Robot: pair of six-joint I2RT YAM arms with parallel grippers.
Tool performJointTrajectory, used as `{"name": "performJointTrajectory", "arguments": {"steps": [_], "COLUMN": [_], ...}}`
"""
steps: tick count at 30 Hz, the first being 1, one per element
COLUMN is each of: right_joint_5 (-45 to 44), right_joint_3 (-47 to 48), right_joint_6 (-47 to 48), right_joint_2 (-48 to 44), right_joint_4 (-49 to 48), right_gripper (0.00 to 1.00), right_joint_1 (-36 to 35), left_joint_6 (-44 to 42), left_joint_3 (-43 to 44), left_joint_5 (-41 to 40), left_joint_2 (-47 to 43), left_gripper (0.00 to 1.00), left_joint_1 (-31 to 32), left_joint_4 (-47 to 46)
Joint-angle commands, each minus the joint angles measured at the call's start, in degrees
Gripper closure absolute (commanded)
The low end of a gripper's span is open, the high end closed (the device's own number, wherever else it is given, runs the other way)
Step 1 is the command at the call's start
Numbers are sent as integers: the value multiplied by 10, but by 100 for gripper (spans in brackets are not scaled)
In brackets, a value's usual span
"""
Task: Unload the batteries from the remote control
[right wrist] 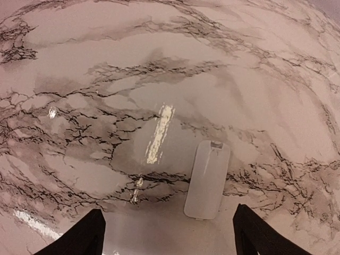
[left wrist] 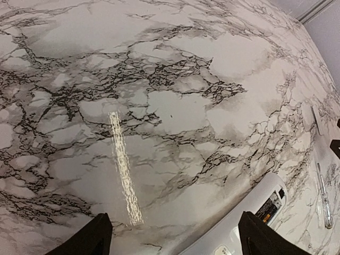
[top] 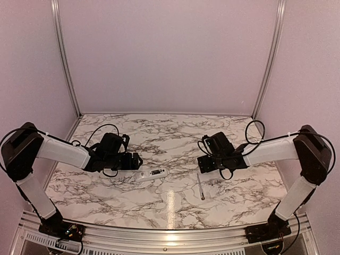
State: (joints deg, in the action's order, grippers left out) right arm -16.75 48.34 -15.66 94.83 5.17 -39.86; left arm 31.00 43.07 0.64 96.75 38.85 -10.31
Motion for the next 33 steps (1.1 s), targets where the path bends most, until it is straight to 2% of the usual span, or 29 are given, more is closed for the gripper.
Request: {"name": "performJointTrajectory", "arguments": {"steps": [1,14,19,33], "right_joint_5": [32,106,90,69], "right_joint_3": [-12,-57,-47,-53], "right_joint_6": [-31,-100,-124,-174], "right_joint_2": [-41,-134,-132,-77], "right_joint_4": [12,104,156,179], "right_gripper": [20,31,32,45], "right_joint_1": [-28,-95,-136,-190], "left_joint_6": [-19,-33,-32,-20], "left_joint_3": [-2,25,45,57], "left_joint_5": [-61,-37,-27,-16], "left_joint_2": [-38,-30,-9,5], "left_gripper": [13,15,17,19], "left_joint_1": [0,0,0,0], "left_joint_4": [-5,-84,-86,-86]}}
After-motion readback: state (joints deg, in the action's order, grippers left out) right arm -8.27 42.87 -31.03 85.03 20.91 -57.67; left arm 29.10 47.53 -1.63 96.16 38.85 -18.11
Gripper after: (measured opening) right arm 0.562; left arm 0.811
